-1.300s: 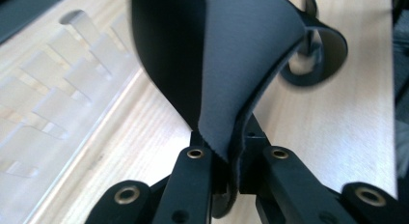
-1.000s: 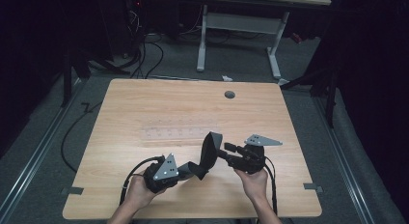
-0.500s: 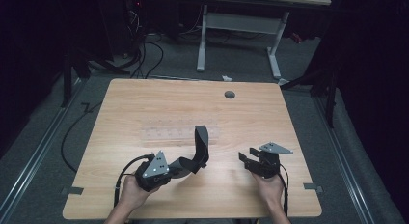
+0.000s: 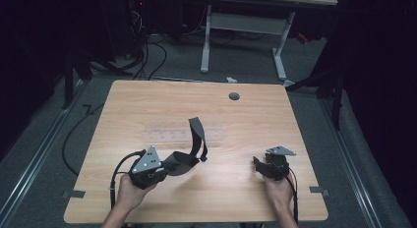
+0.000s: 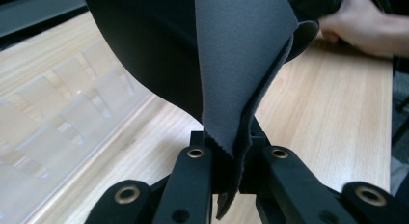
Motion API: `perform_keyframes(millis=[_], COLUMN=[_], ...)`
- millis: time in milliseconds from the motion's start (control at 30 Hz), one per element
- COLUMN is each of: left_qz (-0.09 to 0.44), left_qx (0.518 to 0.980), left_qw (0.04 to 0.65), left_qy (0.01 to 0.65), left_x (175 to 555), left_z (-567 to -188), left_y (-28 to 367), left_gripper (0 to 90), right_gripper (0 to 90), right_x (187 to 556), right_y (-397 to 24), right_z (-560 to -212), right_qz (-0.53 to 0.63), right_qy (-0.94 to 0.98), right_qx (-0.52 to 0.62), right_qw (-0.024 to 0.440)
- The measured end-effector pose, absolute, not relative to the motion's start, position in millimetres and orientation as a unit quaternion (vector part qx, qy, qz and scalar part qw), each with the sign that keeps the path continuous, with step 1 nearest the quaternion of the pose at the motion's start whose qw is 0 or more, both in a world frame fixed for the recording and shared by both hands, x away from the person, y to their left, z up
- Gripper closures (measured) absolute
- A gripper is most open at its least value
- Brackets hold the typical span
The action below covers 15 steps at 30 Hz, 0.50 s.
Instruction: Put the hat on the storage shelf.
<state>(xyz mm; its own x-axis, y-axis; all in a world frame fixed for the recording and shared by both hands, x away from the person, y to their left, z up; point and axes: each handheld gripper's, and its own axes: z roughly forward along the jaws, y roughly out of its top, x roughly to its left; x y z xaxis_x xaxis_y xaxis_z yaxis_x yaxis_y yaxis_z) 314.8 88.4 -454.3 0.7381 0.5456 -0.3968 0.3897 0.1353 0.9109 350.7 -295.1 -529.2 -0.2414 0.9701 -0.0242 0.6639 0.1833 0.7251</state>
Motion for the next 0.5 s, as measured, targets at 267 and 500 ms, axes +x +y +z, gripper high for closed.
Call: perform_keyframes(millis=[267,500], left_qz=[0.076,0.092], left_qx=[0.638,0.621], left_qw=[0.670,0.679], left_qy=[0.373,0.381], left_x=[323,329], left_z=[-445,-434], left_y=[95,100], left_gripper=[86.5,86.4], right_gripper=[46.0,45.8], right_x=[350,350], right_y=[-297,-297], right_z=[-531,-531], right_qz=[0.310,0.310], right_qy=[0.724,0.724], right_qx=[0.561,0.562], right_qw=[0.254,0.255])
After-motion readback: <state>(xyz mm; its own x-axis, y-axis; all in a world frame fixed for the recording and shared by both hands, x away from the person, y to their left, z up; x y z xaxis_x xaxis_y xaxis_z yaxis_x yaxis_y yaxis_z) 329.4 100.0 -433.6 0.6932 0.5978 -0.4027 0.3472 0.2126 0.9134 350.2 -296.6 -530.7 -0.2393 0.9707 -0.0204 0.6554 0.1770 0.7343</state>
